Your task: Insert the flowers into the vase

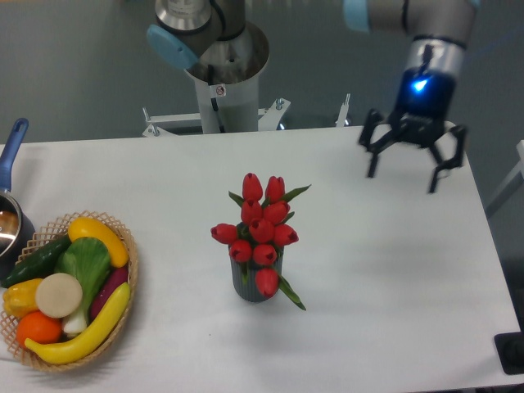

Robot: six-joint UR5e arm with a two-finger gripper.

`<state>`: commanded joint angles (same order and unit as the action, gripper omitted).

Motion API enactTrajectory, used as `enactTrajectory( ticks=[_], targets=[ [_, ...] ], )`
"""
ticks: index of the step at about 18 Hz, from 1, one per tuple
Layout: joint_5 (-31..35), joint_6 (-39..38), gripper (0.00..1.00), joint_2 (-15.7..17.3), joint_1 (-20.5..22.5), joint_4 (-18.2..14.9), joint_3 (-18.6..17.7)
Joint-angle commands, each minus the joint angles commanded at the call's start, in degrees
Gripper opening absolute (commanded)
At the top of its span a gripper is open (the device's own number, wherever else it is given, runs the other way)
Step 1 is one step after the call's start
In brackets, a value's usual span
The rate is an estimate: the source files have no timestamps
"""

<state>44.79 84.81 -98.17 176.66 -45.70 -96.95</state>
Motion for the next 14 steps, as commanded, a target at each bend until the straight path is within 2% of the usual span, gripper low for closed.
enactTrajectory(
  ticks=[3, 6, 10, 14],
  targets=[
    [9.5, 5.8, 1.00, -0.1, -0.2, -1.1, 2.4],
    [14.2, 10.5, 1.00, 0.1, -0.3, -6.6, 5.4],
    [20.4, 21.3, 1.00, 0.5, -0.3, -12.6, 6.4],
    [20.9, 22.6, 1.00, 0.6, -0.3, -13.4, 6.3]
  ],
)
